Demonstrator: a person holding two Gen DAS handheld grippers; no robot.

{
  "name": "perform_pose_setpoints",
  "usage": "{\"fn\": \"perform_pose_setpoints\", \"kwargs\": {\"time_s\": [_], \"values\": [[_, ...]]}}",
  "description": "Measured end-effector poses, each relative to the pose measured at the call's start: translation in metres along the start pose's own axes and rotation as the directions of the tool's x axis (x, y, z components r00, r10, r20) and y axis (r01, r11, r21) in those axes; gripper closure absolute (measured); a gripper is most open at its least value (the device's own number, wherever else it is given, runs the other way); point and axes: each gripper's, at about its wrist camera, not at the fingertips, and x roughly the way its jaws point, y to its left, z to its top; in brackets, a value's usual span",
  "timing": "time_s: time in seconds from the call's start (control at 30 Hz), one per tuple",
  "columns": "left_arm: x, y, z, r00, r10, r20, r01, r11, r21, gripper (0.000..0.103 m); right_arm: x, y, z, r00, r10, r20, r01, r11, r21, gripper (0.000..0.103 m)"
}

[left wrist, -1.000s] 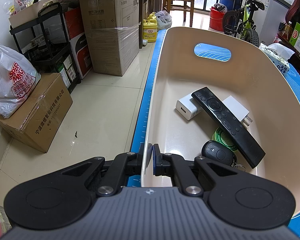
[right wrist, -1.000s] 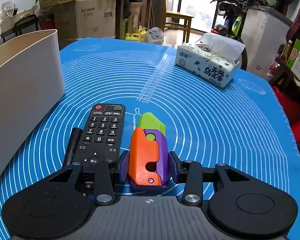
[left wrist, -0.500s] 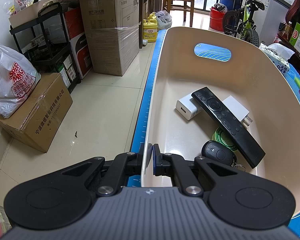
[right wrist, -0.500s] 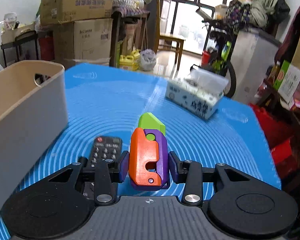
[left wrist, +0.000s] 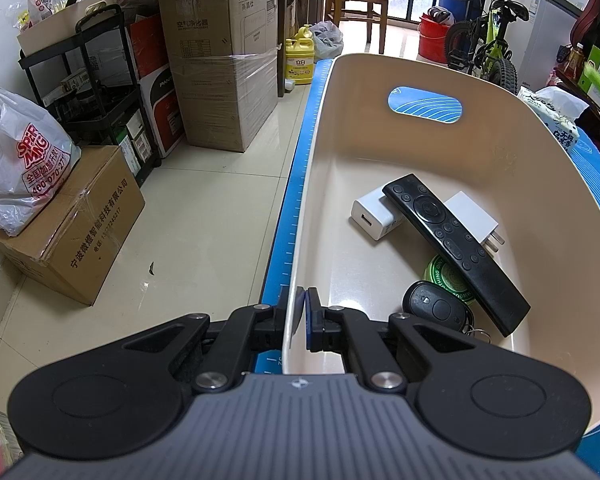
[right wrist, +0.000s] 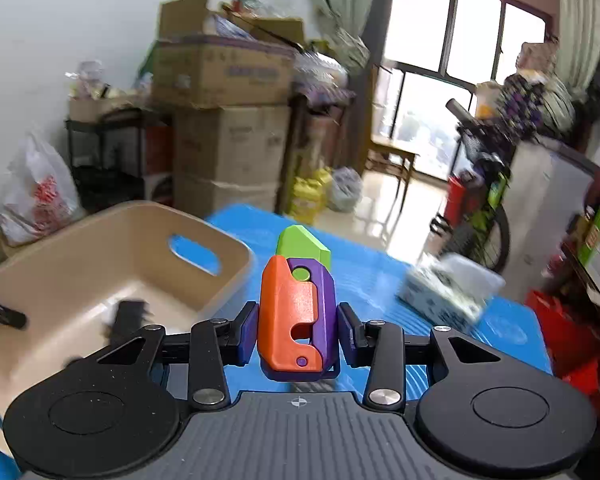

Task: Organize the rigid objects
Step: 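Lift the orange-purple toy with the right gripper over the bin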

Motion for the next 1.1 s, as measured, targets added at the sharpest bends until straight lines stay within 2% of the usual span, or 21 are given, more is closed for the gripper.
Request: {"fn": "perform_pose_setpoints", "kwargs": {"time_s": [0.2,0.37,0.57,0.77,1.1], "values": [[0.000,0.000,0.000,1.000,0.000,0.000,0.000,1.000,0.001,0.096,-0.001,0.038,0.023,0.997,0.061,0.040,-0.060,0.997,-0.045,0.058],[0.000,0.000,0.000,1.000,0.000,-0.001,0.000,1.000,0.002,0.096,0.008,0.069,0.037,0.993,0.115,0.019,-0.114,0.990,-0.078,0.058],[0.000,0.000,0.000,1.000,-0.002,0.000,0.002,1.000,0.002,0.097,0.037,0.109,0.040,0.983,0.160,-0.093,-0.170,0.979,-0.110,0.058],[0.000,0.000,0.001,1.000,-0.002,0.000,0.002,1.000,0.002,0.097,0.064,0.142,0.029,0.964,0.155,-0.216,-0.192,0.968,-0.161,0.058],[0.000,0.000,0.001,1.000,-0.003,0.000,0.003,1.000,0.002,0.097,0.096,0.163,0.010,0.904,0.108,-0.414,-0.205,0.959,-0.198,0.058]]}}
